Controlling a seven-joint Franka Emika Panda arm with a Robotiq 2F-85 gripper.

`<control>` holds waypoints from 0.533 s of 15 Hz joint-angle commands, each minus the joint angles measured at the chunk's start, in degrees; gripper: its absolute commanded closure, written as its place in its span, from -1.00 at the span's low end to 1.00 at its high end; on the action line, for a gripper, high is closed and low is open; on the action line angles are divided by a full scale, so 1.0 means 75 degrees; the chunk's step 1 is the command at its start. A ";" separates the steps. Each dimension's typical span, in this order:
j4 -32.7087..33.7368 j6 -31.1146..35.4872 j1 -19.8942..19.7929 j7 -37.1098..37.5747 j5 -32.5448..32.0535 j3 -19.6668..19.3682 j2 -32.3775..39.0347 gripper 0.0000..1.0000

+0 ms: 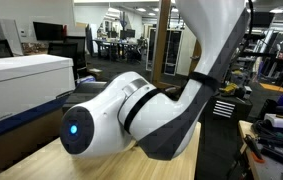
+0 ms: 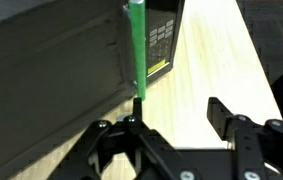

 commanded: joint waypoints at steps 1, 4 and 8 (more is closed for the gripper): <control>-0.0157 0.0068 -0.0252 -0.0969 0.1011 0.0147 -0.0304 -0.99; -0.0112 0.0016 -0.0279 -0.1495 0.1613 0.0160 -0.0396 -1.00; 0.0101 0.0029 -0.0013 -0.1383 0.1582 -0.0068 -0.0158 -1.00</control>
